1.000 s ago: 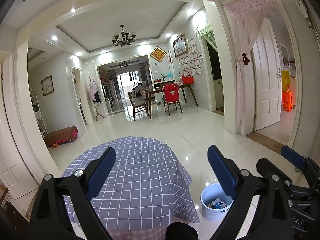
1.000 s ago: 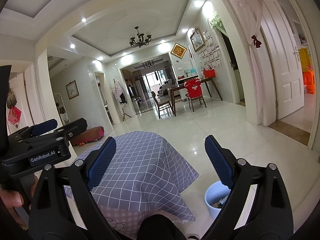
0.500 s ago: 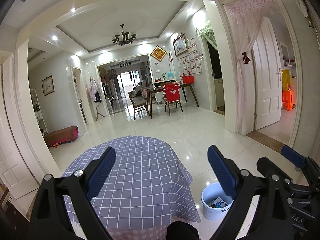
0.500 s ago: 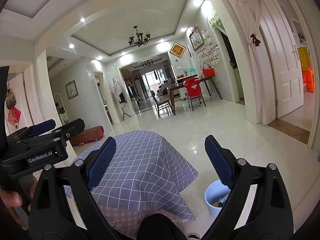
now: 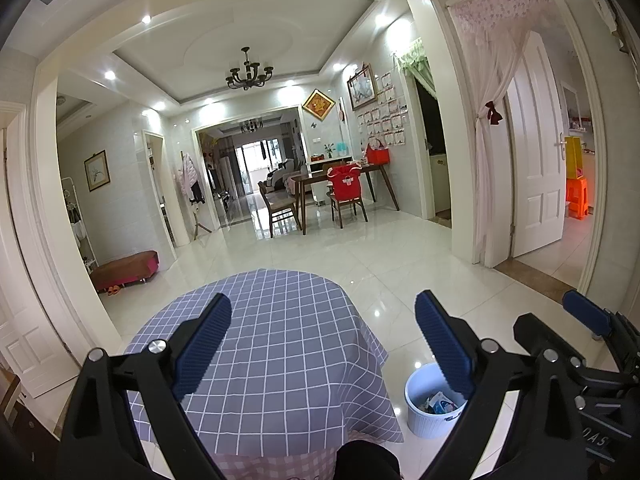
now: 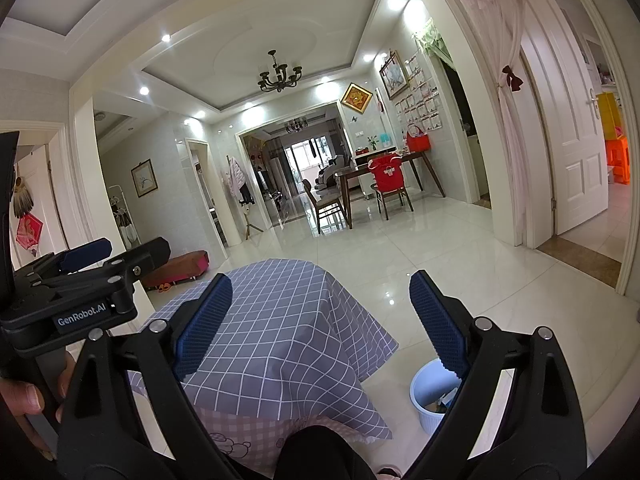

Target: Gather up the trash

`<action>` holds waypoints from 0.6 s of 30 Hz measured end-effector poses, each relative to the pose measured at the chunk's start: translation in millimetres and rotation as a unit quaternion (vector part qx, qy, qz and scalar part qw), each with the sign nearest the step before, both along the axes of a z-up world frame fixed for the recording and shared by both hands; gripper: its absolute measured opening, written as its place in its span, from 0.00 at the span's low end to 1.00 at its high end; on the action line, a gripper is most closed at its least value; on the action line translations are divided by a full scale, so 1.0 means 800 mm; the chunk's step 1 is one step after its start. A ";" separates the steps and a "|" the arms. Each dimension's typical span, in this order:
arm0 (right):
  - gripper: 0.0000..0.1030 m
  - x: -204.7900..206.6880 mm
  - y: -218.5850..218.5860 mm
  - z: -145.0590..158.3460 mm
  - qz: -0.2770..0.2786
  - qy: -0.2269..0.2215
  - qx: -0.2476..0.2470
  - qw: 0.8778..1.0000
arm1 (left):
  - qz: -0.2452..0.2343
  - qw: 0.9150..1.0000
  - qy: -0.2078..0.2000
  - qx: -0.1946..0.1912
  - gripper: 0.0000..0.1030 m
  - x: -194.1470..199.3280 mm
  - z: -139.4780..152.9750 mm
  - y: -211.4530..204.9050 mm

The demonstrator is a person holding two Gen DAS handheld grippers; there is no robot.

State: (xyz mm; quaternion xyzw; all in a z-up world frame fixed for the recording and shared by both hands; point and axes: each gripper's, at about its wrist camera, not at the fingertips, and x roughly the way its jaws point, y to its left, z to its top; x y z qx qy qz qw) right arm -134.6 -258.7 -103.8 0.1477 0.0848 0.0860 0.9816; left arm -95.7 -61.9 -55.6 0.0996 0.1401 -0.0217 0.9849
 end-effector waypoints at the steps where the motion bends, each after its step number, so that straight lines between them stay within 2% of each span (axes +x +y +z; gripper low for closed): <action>1: 0.86 -0.001 0.002 -0.001 0.000 0.000 0.000 1.000 | 0.000 1.000 0.000 0.000 0.89 -0.001 -0.001 0.001; 18: 0.86 0.000 0.000 -0.002 0.004 0.002 0.000 1.000 | 0.001 1.000 0.001 0.001 0.89 -0.001 -0.001 0.004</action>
